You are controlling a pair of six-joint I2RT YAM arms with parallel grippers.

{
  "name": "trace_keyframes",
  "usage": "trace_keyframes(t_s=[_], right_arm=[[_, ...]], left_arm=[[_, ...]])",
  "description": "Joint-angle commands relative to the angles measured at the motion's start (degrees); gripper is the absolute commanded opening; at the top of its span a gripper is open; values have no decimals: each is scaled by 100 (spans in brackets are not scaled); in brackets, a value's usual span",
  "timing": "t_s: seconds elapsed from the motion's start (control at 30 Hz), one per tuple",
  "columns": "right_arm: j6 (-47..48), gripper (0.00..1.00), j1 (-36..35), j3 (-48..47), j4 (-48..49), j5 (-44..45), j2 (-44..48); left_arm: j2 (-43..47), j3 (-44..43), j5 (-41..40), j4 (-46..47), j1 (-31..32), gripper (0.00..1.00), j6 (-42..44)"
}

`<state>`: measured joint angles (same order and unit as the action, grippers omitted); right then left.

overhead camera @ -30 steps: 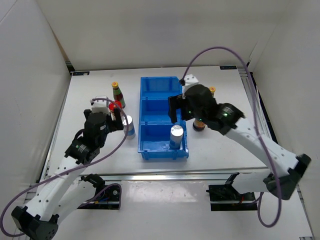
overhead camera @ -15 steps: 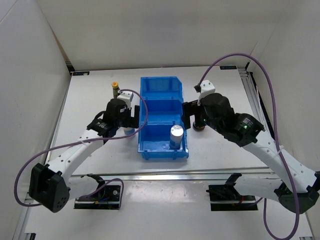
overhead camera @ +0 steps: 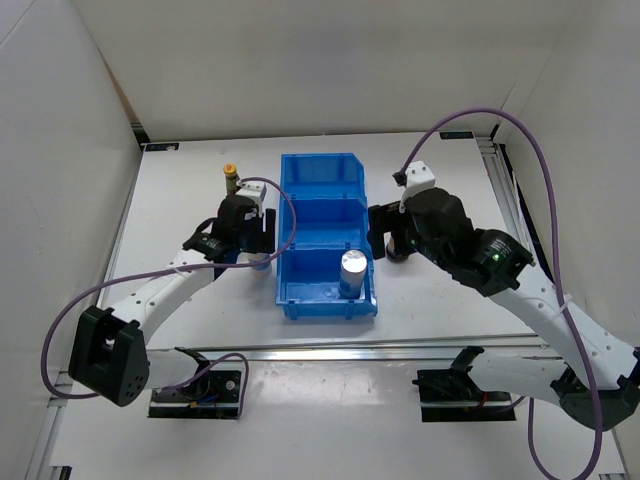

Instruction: Organize the condiment bottles

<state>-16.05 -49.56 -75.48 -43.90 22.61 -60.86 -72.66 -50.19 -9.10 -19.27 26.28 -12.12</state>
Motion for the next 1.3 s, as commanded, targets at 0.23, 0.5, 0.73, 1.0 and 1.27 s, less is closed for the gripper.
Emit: trace_keyframes(t_s=[0.23,0.5,0.73,1.0,1.27], right_arm=[[102,100,34,-125,-13,235,-84],[102,100,34,-125,-66,288,-84],[102,100,87,-72,-66,402,-84],[-2,100,306,-72,-66,402,-31],[-56,100,421,-20,-119,402,22]], left_arm=[[295,-743,-73,-410,-9,42,-54],[736,-2370,-241,-1024,-9,31,368],[631,-3734,558,-1676,192,15,132],[1034,-3349,884,-1730,991,11,-659],[1413,-2171,682,-1677,1484,11,-1099]])
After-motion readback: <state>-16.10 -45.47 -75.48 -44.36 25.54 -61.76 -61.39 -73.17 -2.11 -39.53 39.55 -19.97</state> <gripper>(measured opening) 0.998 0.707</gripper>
